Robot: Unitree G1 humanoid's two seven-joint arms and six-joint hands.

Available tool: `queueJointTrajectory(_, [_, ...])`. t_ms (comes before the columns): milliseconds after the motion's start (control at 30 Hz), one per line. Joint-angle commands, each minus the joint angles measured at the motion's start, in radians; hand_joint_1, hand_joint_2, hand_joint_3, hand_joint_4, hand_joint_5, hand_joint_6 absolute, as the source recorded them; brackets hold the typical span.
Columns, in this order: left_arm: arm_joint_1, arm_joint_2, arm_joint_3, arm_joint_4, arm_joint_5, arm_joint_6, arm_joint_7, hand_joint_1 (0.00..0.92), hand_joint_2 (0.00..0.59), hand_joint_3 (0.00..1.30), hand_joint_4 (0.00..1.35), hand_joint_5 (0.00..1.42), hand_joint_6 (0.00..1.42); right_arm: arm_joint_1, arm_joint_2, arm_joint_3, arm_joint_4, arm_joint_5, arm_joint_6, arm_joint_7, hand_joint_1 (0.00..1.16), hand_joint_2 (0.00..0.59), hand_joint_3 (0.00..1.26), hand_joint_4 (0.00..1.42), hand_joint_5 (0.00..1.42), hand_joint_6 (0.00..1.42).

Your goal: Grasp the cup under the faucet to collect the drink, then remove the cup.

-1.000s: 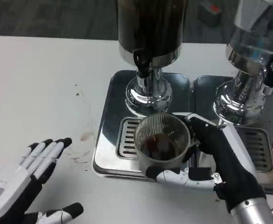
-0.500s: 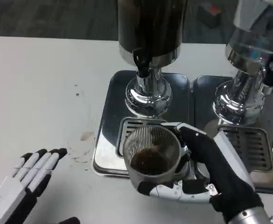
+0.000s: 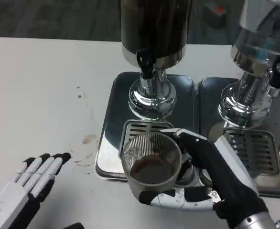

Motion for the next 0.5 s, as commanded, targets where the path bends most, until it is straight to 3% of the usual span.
queueJointTrajectory(33, [-0.023, -0.005, -0.015, 0.017, 0.013, 0.005, 0.015, 0.000, 0.140, 0.00, 0.00, 0.00, 0.00, -0.019, 0.008, -0.002, -0.030, 0.012, -0.004, 0.005, 1.01, 0.212, 0.48, 0.63, 0.66, 0.80])
queueJointTrajectory(500, [-0.038, 0.003, -0.039, 0.037, 0.007, 0.000, 0.014, 0.000, 0.139, 0.00, 0.00, 0.00, 0.00, -0.012, 0.016, 0.000, -0.027, 0.010, -0.009, -0.004, 1.00, 0.221, 0.48, 0.63, 0.66, 0.81])
